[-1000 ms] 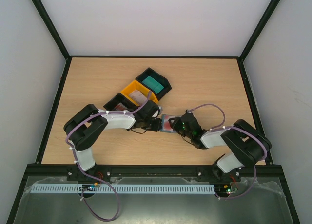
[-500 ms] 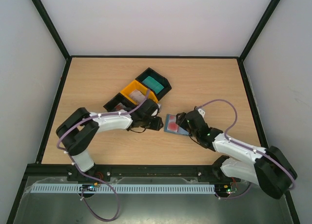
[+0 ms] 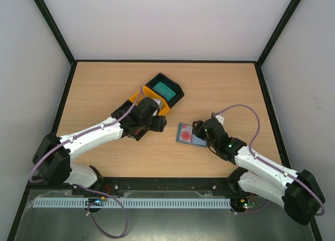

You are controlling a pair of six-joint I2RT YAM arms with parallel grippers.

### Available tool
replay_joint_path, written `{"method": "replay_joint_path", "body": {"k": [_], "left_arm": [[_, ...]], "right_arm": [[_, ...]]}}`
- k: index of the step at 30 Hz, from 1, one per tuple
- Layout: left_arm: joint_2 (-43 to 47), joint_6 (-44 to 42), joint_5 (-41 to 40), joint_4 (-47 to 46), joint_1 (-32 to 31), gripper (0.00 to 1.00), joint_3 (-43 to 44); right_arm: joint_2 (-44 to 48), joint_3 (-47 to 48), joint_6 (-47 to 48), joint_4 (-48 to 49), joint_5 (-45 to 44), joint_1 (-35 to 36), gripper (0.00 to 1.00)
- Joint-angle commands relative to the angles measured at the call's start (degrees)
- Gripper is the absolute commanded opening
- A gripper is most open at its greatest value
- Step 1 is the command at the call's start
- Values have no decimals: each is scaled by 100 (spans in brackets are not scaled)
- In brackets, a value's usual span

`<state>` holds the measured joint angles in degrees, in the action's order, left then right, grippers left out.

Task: Put the credit cards into the card holder
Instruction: Pick up the credit card from the storage box.

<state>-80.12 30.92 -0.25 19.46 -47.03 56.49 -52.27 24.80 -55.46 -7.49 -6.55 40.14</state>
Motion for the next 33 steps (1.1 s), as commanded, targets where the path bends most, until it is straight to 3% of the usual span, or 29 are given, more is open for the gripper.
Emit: {"method": "replay_joint_path", "body": {"k": [1, 9, 16, 21, 27, 33], "left_arm": [[-14, -165, -521, 1120, 330, 63, 169], [-540, -520, -48, 1314, 1117, 59, 989], [-2063, -1228, -138, 1730, 1282, 43, 2667], [-3102, -1646, -99, 2194, 1591, 42, 3560], [-3738, -2171, 925, 2355, 2002, 40, 3915], [-4294, -2572, 1071, 2721, 2039, 39, 4328]], "right_arm": [[-411, 165, 160, 308, 143, 19, 68], [-1319, 439, 408, 814, -14, 0, 68], [-2076, 734, 581, 1238, 268, -91, 68], [-2709, 1141, 612, 1555, 683, -154, 68], [-3332, 1536, 716, 1703, 1067, -212, 66], [-3927, 1835, 690, 1862, 1503, -235, 62]]}}
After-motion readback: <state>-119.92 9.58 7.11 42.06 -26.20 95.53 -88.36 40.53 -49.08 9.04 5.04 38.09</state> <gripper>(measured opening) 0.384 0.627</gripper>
